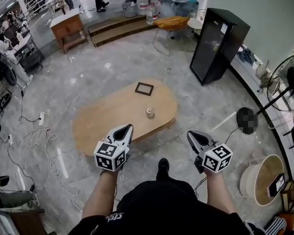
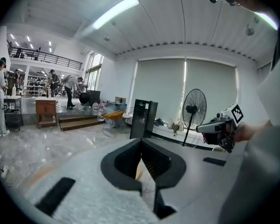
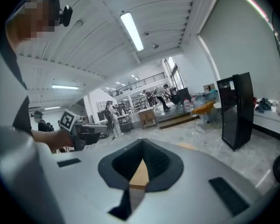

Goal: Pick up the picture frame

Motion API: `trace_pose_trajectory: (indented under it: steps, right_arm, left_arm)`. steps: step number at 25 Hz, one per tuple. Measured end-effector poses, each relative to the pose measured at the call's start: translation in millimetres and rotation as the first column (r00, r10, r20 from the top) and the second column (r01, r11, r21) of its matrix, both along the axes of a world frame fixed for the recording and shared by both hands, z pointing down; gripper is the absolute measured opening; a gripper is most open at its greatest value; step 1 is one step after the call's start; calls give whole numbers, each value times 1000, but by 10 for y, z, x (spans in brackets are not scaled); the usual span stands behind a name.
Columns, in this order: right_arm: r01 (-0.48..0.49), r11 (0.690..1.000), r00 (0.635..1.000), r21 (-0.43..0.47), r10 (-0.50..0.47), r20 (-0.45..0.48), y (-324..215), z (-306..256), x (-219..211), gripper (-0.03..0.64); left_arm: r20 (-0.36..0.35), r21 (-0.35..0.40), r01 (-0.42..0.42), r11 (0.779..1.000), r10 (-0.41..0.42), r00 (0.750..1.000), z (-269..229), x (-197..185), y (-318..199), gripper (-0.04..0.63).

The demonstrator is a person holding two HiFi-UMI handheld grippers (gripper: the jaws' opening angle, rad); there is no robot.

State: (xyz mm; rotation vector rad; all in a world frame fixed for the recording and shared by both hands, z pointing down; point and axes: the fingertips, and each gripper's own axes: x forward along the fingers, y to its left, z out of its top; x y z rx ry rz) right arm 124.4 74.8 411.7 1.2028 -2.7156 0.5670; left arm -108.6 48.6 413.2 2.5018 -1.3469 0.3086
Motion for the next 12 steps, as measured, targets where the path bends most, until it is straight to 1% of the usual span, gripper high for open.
trace_pose_trajectory:
  steps: [4, 7, 10, 12]
  right_arm:
    - [18, 1000, 1000, -25, -18, 3, -641, 65, 224, 5]
    - [49, 999, 999, -18, -49, 10, -1065, 35, 309, 5]
    - [99, 995, 995, -10, -99, 5, -1353, 5, 302, 6]
    - [127, 992, 992, -8, -127, -4, -1488, -3, 259, 6]
  left_arm:
    - [6, -22, 15, 1000, -15, 1000, 33, 217, -531, 9]
    - [16, -32, 54, 998, -53, 998, 22, 294, -877, 9]
    - [12, -11, 95, 995, -95, 995, -86, 346, -1155, 9]
    - [8, 4, 106, 994, -106, 994, -135, 368, -1287, 9]
